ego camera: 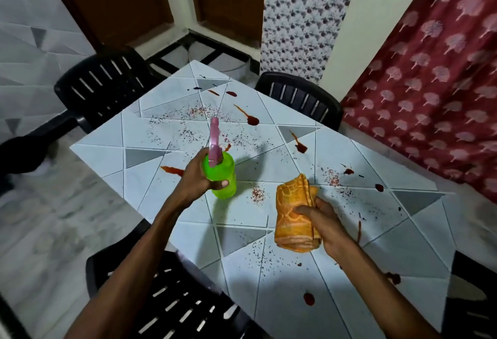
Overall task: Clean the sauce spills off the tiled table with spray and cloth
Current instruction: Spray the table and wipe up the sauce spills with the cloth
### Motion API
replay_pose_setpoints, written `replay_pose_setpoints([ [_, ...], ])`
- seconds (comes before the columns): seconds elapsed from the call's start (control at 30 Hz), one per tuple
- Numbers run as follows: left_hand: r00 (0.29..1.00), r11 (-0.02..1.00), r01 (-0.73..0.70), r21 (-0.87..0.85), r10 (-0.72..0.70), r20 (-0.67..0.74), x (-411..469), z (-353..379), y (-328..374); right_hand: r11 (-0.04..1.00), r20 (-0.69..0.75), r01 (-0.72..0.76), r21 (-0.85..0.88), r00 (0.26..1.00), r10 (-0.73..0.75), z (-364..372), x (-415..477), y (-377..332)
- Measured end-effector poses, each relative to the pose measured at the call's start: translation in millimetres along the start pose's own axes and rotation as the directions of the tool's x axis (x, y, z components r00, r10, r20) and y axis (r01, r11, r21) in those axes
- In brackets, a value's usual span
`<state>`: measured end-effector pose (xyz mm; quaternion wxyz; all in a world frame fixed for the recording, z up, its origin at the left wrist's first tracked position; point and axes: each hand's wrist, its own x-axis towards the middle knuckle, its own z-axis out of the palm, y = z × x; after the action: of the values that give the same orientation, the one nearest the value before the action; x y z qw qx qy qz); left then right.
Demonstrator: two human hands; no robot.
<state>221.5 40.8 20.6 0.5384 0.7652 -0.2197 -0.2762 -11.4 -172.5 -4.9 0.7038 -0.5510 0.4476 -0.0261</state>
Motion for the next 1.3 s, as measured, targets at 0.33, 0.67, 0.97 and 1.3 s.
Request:
replay_pose_setpoints([
  [0.33,0.995,0.998,-0.026,-0.054,0.020,-0.100,57,-36,22,0.998,-0.007,-0.034,-0.044,0.999,0.033,39,49,-29],
  [0.67,0.996,0.998,-0.033,0.052,0.037,-0.086,144,-81,4,0.999,0.043,-0.003,-0.044,0.999,0.005,105,100,-63],
  [0.97,0.994,0.979,-0.048,0.199,0.027,0.103,200,-115,-6,0.998,0.067,0.003,-0.060,0.998,0.001,128,124,-77],
  [1.3,0.959,0.971,-0.079,0.227,0.012,0.282,219,-131,-12,0.999,0.070,-0.017,-0.037,0.997,0.020,119,125,-70],
])
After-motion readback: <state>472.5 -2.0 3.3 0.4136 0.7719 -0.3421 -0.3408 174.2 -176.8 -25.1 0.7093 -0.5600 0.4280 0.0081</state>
